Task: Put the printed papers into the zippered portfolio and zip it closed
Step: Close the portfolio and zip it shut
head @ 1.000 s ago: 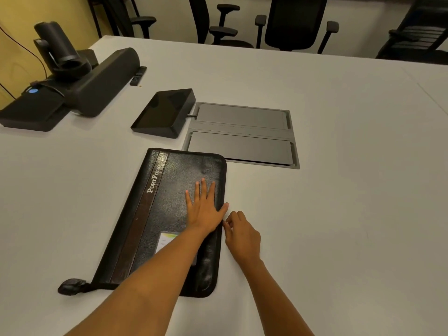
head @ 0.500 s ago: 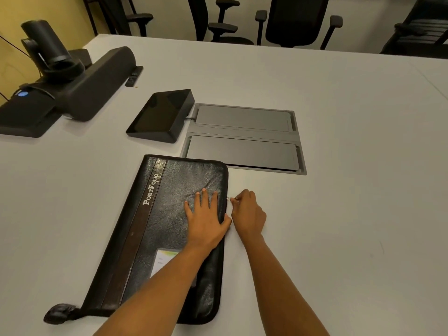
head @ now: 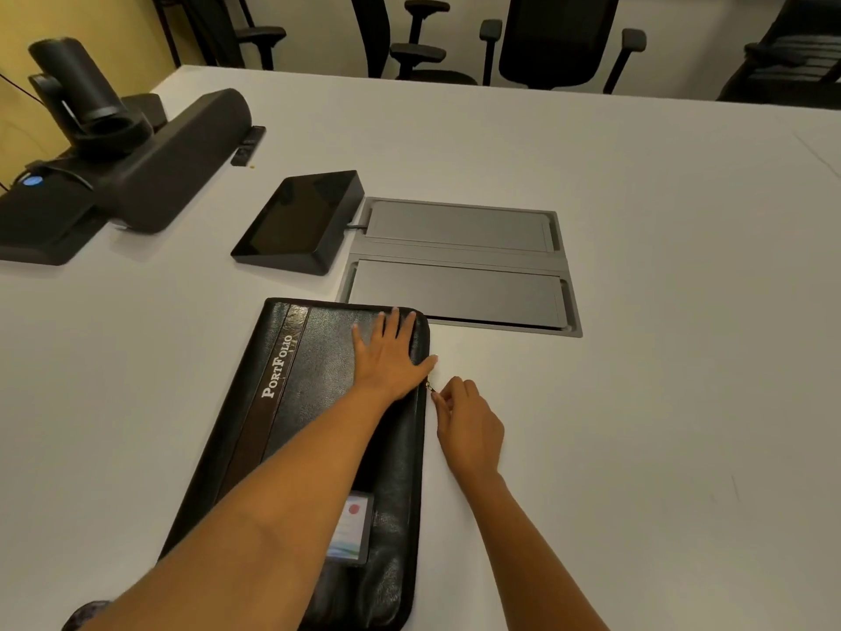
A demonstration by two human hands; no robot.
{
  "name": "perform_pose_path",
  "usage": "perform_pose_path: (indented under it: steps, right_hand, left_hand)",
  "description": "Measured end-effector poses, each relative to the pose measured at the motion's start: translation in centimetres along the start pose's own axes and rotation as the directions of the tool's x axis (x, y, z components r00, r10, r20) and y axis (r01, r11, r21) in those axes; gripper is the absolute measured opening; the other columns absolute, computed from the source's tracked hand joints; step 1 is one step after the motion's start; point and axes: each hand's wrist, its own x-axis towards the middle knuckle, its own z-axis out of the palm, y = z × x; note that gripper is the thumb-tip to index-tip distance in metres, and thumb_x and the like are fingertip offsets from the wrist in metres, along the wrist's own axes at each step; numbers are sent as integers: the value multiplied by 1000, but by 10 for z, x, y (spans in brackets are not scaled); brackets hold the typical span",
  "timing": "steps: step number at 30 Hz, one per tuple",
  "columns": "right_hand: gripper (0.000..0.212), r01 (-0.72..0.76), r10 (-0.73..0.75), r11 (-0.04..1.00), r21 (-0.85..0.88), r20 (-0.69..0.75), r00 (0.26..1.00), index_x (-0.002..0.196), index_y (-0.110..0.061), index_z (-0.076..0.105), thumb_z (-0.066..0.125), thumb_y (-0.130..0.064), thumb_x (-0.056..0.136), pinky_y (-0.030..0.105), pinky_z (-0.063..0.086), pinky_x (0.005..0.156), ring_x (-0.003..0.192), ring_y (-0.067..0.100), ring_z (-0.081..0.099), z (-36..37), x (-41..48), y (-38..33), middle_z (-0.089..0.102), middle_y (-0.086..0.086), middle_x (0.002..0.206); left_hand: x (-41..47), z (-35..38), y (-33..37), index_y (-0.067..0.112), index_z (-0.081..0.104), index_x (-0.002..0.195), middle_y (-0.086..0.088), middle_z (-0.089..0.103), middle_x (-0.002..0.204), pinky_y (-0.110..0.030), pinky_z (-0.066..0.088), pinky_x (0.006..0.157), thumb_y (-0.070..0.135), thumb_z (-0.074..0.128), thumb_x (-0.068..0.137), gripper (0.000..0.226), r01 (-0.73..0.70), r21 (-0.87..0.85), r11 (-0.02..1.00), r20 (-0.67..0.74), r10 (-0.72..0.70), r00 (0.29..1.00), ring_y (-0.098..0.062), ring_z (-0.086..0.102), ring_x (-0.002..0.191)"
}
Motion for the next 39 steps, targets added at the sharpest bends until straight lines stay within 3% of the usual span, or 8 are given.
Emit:
perform_pose_path:
  steps: [6,10,17,22,26,29,35,39]
  right_hand:
    - [23,-79,80,997,23,-17,997,93,-18,53,46,-40,94,16,36,53,63,7,49,3,13,-1,60,-3,91]
    - [22,-148,150,988,44,-71,986,94,-17,53,48,-38,94,24,42,54,63,10,54,5,33,-9,62,-2,91]
    - [23,-179,182,982,59,-64,981,102,-15,52,48,-36,94,27,40,61,78,20,64,11,81,-22,62,2,105]
    - [21,-162,170,983,90,-83,982,102,-17,53,50,-36,93,25,35,59,76,18,64,13,89,-20,64,0,105]
    - [21,-164,173,981,98,-87,981,104,-18,52,52,-35,91,25,34,59,76,18,64,16,88,-20,64,0,105]
    - [22,-205,216,973,109,-100,971,105,-18,53,52,-33,90,25,33,59,78,20,65,18,90,-23,63,0,106]
    - [24,-214,264,940,266,-168,950,112,-20,53,56,-29,89,28,49,69,77,15,63,17,76,-25,65,-3,90]
    - [18,-194,229,959,206,-157,961,94,-21,59,47,-34,91,30,37,78,84,18,56,24,57,-33,65,-3,86]
  left_hand:
    - [13,9,-7,23,0,150,-2,-3,160,-50,-9,118,56,36,90,78,-62,-24,998,2,62,998,-18,-6,148]
    - [10,20,-7,23,1,150,-3,0,160,-51,-9,118,55,31,91,74,-77,-11,997,-70,76,995,-18,-5,148]
    - [14,27,-9,24,4,150,-2,4,160,-50,-9,118,55,27,92,70,-67,-2,998,-128,66,990,-17,-1,148]
    - [24,20,-6,29,21,147,-3,23,154,-50,0,118,55,39,86,68,-42,-91,995,-159,27,987,-20,14,144]
    - [42,6,-3,28,48,128,-5,44,127,-52,10,117,53,53,79,55,-54,-163,985,-163,27,986,-22,32,129]
    - [50,4,-2,25,54,116,-6,44,117,-57,6,115,50,57,79,44,-64,-198,978,-122,41,992,-24,33,123]
    - [52,-4,12,18,58,98,-5,44,115,-71,7,108,29,50,89,16,-92,-147,985,-42,87,995,-23,38,118]
    - [58,-15,18,13,62,100,-7,47,118,-70,16,107,18,48,91,18,-55,-152,987,26,60,998,-25,39,117]
